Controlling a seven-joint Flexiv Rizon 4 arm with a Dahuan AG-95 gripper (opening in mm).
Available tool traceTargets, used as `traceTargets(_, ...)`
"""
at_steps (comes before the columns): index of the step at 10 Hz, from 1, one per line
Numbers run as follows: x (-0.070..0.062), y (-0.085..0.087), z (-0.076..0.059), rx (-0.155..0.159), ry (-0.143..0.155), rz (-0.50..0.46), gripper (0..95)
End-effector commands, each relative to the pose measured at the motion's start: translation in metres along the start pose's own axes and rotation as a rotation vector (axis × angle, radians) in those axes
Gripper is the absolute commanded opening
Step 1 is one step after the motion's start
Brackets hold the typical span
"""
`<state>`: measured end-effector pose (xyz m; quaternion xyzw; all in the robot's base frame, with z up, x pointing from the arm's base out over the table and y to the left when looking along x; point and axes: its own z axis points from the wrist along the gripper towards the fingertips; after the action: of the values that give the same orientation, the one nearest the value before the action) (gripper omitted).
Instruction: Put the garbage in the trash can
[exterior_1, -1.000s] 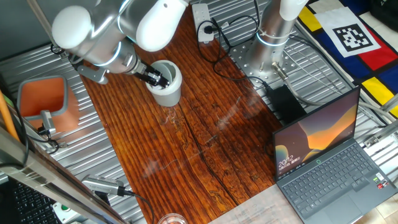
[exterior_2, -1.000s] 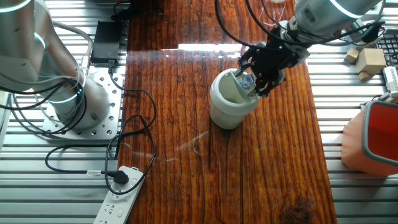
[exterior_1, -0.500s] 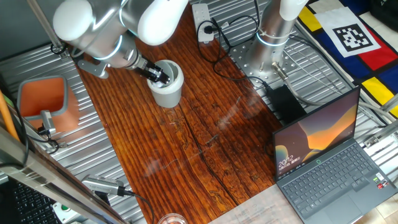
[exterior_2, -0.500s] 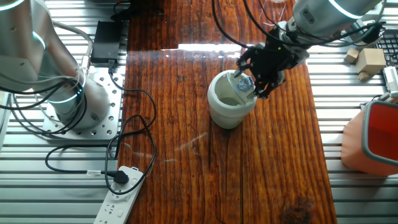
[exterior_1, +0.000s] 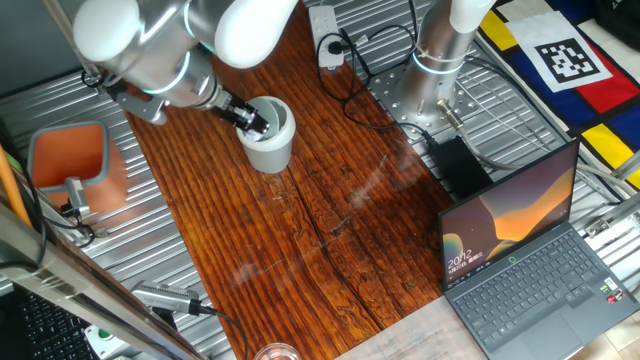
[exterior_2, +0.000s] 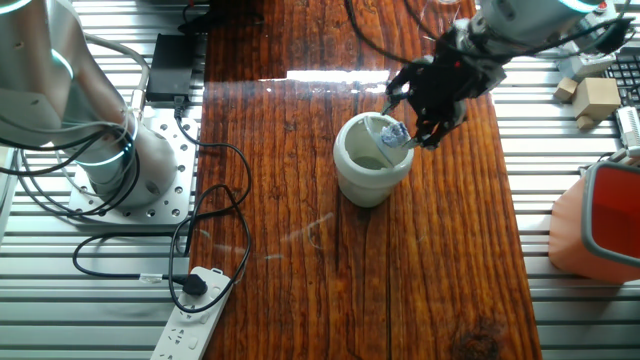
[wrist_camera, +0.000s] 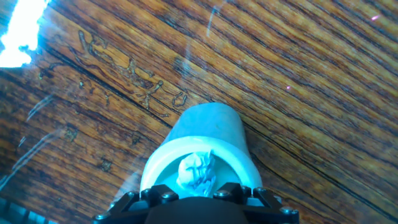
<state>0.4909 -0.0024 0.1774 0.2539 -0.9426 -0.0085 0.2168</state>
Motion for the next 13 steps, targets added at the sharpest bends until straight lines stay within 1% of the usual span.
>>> traceTargets(1,0.002,0.001,0.000,0.002,-0.007,0.002,0.0)
traceTargets(3,0.001,0.000,0.001,0.002,-0.008,0.002,0.0)
traceTargets(7,-0.004,-0.002,0.007,0.002,-0.012,0.006,0.0)
traceTargets(11,-0.008,-0.002,0.016,0.005,-0.015,0.009,0.0)
traceTargets(13,-0.008,-0.003,0.018,0.007,-0.020,0.005,0.0)
